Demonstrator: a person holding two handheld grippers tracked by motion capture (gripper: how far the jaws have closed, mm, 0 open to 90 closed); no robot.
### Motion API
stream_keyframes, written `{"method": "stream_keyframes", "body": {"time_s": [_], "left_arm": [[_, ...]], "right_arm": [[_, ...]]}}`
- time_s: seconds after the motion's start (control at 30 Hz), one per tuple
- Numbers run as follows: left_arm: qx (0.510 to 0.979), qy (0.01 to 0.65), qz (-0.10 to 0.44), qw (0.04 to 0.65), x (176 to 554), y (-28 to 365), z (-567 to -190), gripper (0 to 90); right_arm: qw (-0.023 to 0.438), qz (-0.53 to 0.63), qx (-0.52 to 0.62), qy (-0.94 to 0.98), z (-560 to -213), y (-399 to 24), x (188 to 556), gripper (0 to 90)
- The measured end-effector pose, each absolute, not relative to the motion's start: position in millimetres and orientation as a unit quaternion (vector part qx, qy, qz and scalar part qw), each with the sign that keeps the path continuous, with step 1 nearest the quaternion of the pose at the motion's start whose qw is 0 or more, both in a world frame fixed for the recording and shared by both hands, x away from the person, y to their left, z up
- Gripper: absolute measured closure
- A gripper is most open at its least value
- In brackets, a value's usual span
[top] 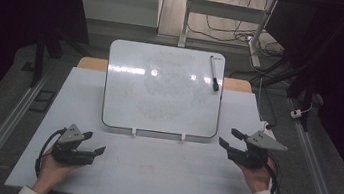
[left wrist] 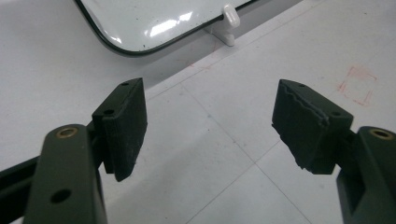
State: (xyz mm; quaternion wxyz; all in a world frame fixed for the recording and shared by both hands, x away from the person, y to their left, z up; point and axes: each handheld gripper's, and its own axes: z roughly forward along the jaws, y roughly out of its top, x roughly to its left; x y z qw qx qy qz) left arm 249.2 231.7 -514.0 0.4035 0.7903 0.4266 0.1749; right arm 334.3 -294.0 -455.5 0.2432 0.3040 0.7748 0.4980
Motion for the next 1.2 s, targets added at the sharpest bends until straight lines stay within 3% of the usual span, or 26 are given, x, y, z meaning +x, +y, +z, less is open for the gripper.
{"method": "stream_keyframes", "body": {"time_s": [0.23, 0.43, 1.2], "left_arm": [[0.794, 0.422, 0.171, 0.403, 250, 228, -516, 26.5], [0.8, 0.417, 0.169, 0.397, 250, 225, -518, 26.2], [0.804, 0.415, 0.17, 0.39, 252, 225, -520, 26.2]], "right_arm": [[0.249, 0.471, 0.326, 0.781, -483, -330, 312, 38.9], [0.246, 0.449, 0.344, 0.787, -501, -342, 315, 39.0], [0.242, 0.44, 0.321, 0.803, -503, -333, 316, 39.5]]}}
